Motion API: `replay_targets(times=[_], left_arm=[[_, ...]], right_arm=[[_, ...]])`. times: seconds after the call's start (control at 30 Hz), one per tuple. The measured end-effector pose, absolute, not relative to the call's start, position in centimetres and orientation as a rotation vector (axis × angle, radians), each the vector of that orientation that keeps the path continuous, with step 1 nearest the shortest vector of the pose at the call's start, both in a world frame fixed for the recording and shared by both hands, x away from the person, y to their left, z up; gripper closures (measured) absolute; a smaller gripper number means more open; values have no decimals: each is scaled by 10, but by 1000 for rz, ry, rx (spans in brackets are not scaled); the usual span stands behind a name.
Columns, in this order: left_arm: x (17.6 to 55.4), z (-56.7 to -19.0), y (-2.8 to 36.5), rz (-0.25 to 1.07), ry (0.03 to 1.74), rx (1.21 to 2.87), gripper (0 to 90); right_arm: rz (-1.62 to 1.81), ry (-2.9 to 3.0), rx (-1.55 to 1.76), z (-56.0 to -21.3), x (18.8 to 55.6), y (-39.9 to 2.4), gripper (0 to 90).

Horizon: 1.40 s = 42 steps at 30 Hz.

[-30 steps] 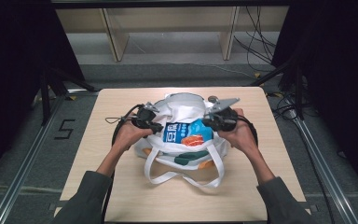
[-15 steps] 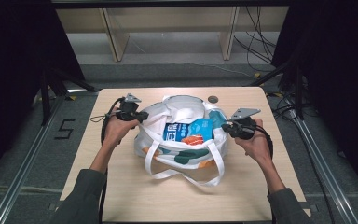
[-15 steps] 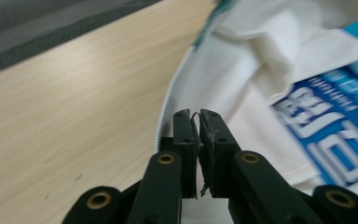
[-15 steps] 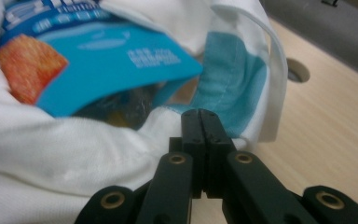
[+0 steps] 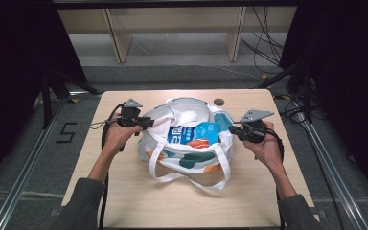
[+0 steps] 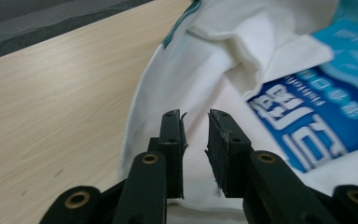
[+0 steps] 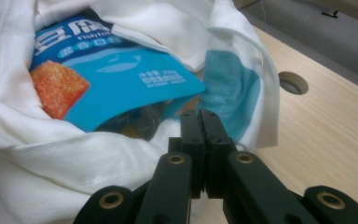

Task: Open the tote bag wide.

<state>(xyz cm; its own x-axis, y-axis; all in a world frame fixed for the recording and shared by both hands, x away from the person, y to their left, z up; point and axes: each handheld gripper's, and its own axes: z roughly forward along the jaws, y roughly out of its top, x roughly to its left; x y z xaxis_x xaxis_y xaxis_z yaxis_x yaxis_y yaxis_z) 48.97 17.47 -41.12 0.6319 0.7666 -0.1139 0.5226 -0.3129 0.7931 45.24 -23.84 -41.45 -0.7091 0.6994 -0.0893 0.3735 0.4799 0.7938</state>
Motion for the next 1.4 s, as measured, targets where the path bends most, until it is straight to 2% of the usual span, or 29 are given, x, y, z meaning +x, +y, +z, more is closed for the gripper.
replay_targets(times=[0.23,0.63,1.4], left_arm=[[473,-405,180,333,968,1967,734],[430,-409,178,282,882,1903,666],[413,-403,179,299,847,1904,556]], right_arm=[[1124,2318,869,-410,445,-238,890],[1151,2310,897,-408,432,-242,815],[1169,2263,903,-409,425,-247,710]])
